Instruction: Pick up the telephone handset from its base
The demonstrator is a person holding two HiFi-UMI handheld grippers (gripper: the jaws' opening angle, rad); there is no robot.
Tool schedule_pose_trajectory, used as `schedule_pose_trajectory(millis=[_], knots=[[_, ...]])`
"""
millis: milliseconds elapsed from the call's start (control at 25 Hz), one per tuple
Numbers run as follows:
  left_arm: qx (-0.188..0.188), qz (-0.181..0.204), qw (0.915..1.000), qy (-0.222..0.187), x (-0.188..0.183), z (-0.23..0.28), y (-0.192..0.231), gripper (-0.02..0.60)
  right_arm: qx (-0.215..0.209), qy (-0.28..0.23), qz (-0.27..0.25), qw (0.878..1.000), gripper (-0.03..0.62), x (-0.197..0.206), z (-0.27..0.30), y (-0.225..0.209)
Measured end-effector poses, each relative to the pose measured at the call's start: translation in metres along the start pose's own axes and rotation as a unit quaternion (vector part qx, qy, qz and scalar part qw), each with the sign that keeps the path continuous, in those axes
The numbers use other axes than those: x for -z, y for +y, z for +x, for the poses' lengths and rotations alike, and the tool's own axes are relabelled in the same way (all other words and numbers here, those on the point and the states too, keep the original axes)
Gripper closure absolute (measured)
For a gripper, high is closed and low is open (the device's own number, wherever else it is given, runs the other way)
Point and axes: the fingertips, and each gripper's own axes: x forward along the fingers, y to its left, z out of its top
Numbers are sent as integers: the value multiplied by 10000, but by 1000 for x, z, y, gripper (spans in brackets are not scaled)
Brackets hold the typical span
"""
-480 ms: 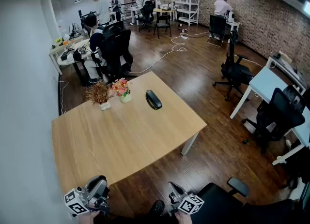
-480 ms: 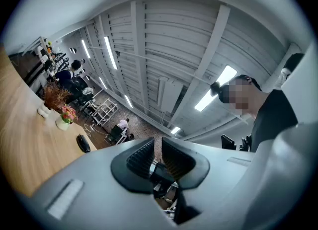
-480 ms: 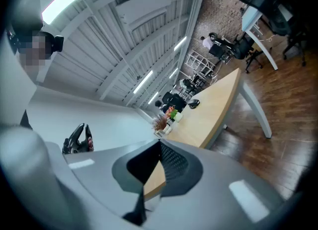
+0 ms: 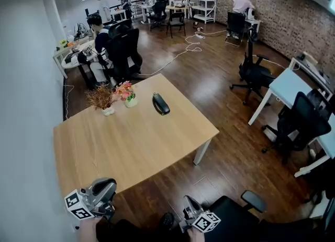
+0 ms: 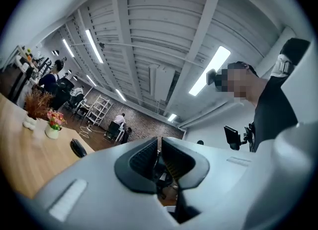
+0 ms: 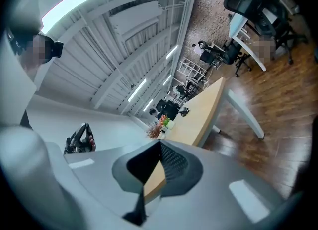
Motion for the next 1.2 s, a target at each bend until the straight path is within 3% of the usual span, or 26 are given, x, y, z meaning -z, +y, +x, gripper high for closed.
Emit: schedule_pose_trajectory(millis=[400,920,1200], knots=[[268,102,9988,-403,-27,15,-3,578,322,-447,-17,9985,591,-25,-43,-15],[578,-111,9970,-497,-21,30,26,578,348,-257,-281,9987,591,-31,-16,2],[640,-517,9927,-886,-28,59,97,578,518,31,-575,9970,591,-52,40,18]])
